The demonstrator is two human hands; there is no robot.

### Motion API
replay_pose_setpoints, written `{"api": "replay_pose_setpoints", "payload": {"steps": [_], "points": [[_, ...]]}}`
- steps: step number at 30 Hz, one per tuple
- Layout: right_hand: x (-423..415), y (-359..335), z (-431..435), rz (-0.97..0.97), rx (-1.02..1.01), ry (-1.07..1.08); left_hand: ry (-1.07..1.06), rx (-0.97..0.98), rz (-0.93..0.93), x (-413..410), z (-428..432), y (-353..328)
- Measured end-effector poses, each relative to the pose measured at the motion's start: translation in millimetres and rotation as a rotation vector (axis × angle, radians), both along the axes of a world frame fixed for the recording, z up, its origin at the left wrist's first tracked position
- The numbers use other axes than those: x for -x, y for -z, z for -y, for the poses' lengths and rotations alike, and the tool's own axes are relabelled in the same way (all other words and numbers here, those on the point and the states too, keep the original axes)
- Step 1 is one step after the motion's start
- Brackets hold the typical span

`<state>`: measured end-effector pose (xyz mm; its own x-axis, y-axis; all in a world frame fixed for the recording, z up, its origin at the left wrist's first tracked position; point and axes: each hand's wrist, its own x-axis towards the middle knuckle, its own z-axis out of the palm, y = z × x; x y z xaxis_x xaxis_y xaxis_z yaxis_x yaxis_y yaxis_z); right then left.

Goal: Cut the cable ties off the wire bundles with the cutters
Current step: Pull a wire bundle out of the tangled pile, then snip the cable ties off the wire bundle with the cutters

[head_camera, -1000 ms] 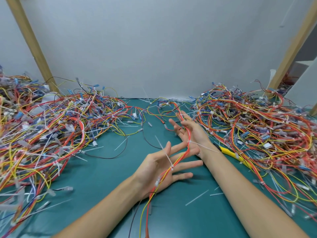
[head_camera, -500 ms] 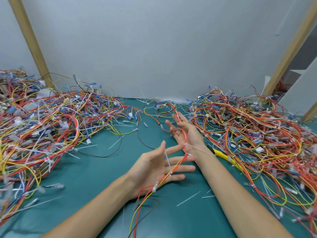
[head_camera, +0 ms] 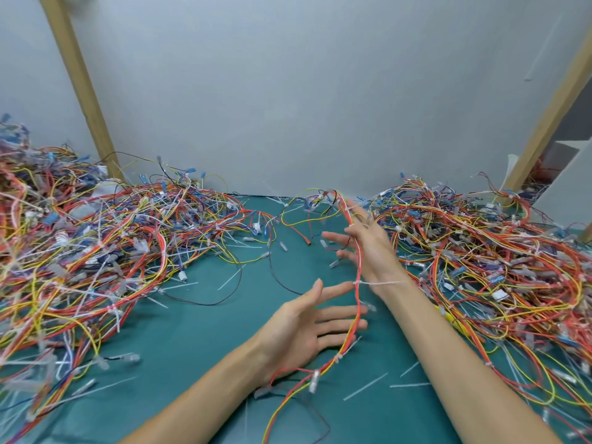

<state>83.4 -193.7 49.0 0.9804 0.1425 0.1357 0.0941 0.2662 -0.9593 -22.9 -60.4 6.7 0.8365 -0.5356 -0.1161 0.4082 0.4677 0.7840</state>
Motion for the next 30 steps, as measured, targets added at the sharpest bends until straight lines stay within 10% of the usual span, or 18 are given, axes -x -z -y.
{"api": "replay_pose_setpoints", "payload": {"steps": [5,8,12,17,30], "points": [[19.1,-35.2,5.8,0.304,0.311,0.143,-0.573,-0.719,0.464,-6.6,-16.9,-20.0],[44.1,-32.1,0.8,0.529,0.576,0.236,-0.839,-0.555,0.481,-28.5,-41.8,-49.5],[79.6,-11.8,-4.9,0.767,0.889,0.189,-0.564,-0.179,0.186,-43.2,-46.9,-74.0],[102.7,13.9,0.7,0.697,0.922,0.093,-0.576,-0.14,0.115,-41.5,-32.1,-62.1],[96.7,11.9,9.3,0.244,0.718,0.108,-0.758,-0.722,0.68,-52.8,-27.5,-39.2]]}}
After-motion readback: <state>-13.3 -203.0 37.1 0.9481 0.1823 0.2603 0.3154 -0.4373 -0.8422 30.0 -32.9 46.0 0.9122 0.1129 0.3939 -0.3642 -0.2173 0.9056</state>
